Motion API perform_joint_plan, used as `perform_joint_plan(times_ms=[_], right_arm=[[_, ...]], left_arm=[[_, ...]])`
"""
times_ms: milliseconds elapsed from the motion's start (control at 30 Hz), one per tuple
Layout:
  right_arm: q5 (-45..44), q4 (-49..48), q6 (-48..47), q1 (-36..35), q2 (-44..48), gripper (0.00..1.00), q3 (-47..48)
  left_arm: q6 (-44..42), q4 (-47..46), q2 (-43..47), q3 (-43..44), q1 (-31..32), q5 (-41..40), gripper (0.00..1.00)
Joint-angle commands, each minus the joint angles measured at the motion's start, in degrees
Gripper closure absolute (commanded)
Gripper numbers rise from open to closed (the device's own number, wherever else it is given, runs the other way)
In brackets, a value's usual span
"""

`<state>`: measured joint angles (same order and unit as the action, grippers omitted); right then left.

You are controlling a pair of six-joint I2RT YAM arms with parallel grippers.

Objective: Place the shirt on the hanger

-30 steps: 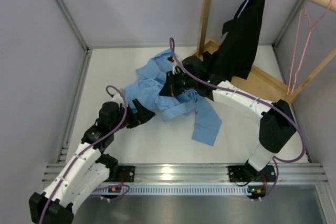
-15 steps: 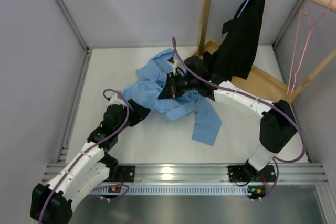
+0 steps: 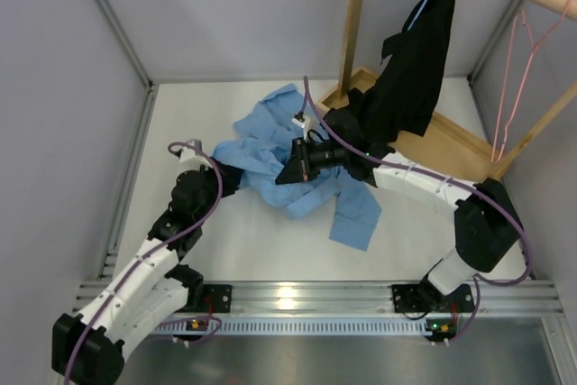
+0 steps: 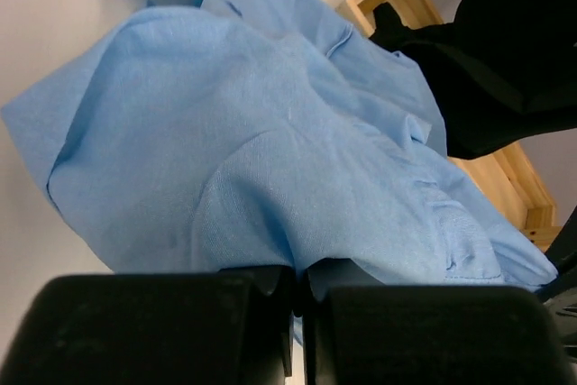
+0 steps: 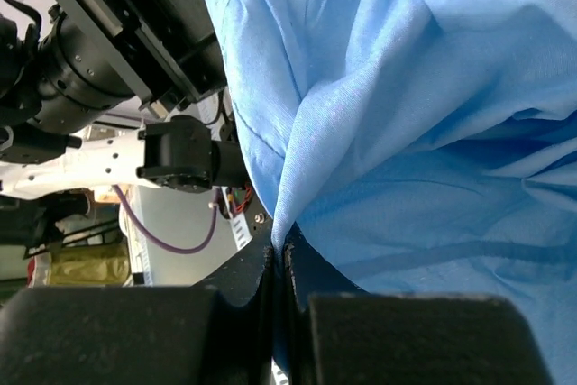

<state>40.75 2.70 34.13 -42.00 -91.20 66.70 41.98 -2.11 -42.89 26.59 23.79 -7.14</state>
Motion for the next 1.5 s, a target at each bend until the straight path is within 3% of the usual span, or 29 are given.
perform_joint_plan(times_ms=[0,67,133,333,433,533,600,667,767,833,867,933,967,1000,1033,1067,1200,1300,1467], right_arm=[[2.4,-5.86,0.59,-0.71,7.25,1.0,-1.21],[2.23,-5.86,0.68,-1.24,8.84,1.0,-2.71],[1.44,-4.47,0.33,-2.29,11.21,1.0,-3.41],[-4.01,7.39,-5.91,-10.11,16.92,0.99,0.44],[-6.56,10.3,-6.97,-15.38,20.0,0.99,2.46],[-9.54,11.01,-6.88,-17.77,22.38,1.0,4.93],[-14.52,13.71,-7.5,-16.46,22.47,1.0,6.94],[-15.26,15.22,-8.28,-13.3,21.25,1.0,7.66],[-11.67,16.55,-8.55,-2.68,15.72,1.0,6.61],[-11.04,17.33,-11.17,4.01,10.01,1.0,5.2],[-10.87,18.21,-12.15,5.6,5.29,0.98,5.29],[-8.85,19.71,-14.43,8.59,0.95,0.9,5.72],[-8.85,19.89,-15.92,9.12,-0.98,0.69,5.73],[-9.81,20.24,-16.46,9.74,-2.74,0.62,5.38],[-9.99,20.33,-17.77,9.92,-2.67,0.59,4.68],[-10.34,20.15,-18.56,9.92,-1.89,0.48,3.97],[-23.74,19.1,-19.45,9.92,9.07,0.22,-2.43],[-29.57,19.19,-20.24,10.09,14.02,0.2,-7.08],[-30.47,17.43,-18.32,10.36,19.99,0.19,-16.06]], left_arm=[[-4.53,-4.75,3.68,2.85,0.03,-3.32,1.0],[-6.64,-2.3,6.94,4.69,0.03,-3.32,1.0],[-10.4,-0.01,8.78,8.02,0.03,1.57,1.0],[-17.88,6.41,17.66,16.11,0.03,25.11,1.0],[-20.17,9.57,21.62,20.77,0.03,28.75,1.0],[-19.31,11.25,21.28,25.52,0.03,24.66,1.0],[-18.34,15.26,17.69,30.42,0.03,20.69,1.0],[-16.67,18.97,8.3,33.69,0.03,15.08,1.0],[-11.4,25.03,-9.0,37.91,0.03,11.28,1.0],[-9.82,26.63,-18.32,40.28,-0.06,13.54,1.0],[-9.37,26.63,-26.89,40.99,-0.06,15.21,1.0],[-8.06,26.46,-34.76,42.14,-0.41,14.87,1.0],[-7.79,25.58,-41.5,43.19,-1.02,15.57,1.0],[-7.61,24.62,-44.27,43.28,-1.46,17.49,1.0],[-6.91,23.74,-46.56,43.46,-1.82,17.86,1.0],[-6.82,22.25,-48.14,43.37,-2.08,18.03,1.0],[-7.26,21.8,-52.2,43.9,-2.87,14.26,1.0],[-7.7,21.8,-52.82,44.6,-4.36,13.2,1.0],[-9.45,22.94,-52.29,44.25,-5.07,11.18,1.0]])
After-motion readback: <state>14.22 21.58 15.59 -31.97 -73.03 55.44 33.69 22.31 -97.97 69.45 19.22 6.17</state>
